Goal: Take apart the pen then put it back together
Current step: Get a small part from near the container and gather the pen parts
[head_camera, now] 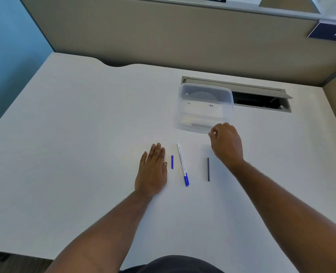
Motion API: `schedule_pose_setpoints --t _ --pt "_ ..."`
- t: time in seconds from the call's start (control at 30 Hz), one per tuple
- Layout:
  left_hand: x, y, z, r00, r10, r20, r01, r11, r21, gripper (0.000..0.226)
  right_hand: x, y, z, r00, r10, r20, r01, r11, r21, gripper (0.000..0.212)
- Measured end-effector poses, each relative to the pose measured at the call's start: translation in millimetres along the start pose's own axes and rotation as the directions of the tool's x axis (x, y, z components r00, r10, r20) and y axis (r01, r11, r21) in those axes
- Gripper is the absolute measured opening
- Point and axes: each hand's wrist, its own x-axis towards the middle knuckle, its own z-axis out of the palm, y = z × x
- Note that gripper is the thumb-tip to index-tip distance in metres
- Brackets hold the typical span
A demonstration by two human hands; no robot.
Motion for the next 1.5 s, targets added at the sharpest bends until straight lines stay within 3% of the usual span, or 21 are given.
schedule_pose_setpoints --t 0.23,0.43,0.7,0.87,1.07,1.23,1.33,1.43,1.5 --pt "0.9 0.2 1.2 1.0 -0.005 0.005 0.005 1.0 -0.017 0.055 -65.0 21.7 23.8 0.901 0.399 0.171 -0.415 0.907 0.072 0.019" --pt "0.8 -0.2 1.0 1.0 -0.002 0.006 0.002 1.0 -0.014 0.056 -89.9 17.6 33.3 0.83 0.486 0.273 -0.511 0.859 0.022 0.029" --pt "1.6 -0.7 2.2 1.0 -0.005 0.008 0.005 1.0 -0.016 0.056 -88.1 5.5 38.5 0.868 0.411 0.28 -0.391 0.912 -0.126 0.021" --pt "1.3 -0.2 1.1 1.0 -0.003 0.001 0.003 1.0 -0.017 0.055 -86.8 -0.2 39.8 0.905 0.336 0.259 -0.315 0.941 -0.12 0.018" --pt "1.8 0.5 -0.1 1.0 -0.007 0.011 0.007 1.0 -0.01 0.055 -86.6 -10.4 39.2 0.97 0.127 0.205 -0.131 0.991 0.009 0.009" --pt "2.0 0.5 -0.6 1.0 -0.004 0.024 0.004 1.0 -0.011 0.056 -89.9 -24.2 46.8 0.978 -0.055 0.203 0.053 0.998 0.016 0.024" --pt "1.8 0.1 -0.6 1.0 -0.007 0.029 0.007 1.0 -0.006 0.057 -91.6 -31.7 54.6 0.96 -0.034 0.277 0.021 0.999 0.05 0.032" --pt "1.0 0.9 -1.8 1.0 -0.007 0.013 0.007 1.0 -0.016 0.056 -94.2 -38.5 61.7 0.968 -0.021 0.249 -0.004 0.995 0.098 0.014" --pt "0.7 1.6 -2.5 1.0 -0.005 0.011 0.005 1.0 -0.012 0.056 -97.2 -42.5 64.8 0.969 -0.025 0.246 -0.004 0.993 0.117 0.016"
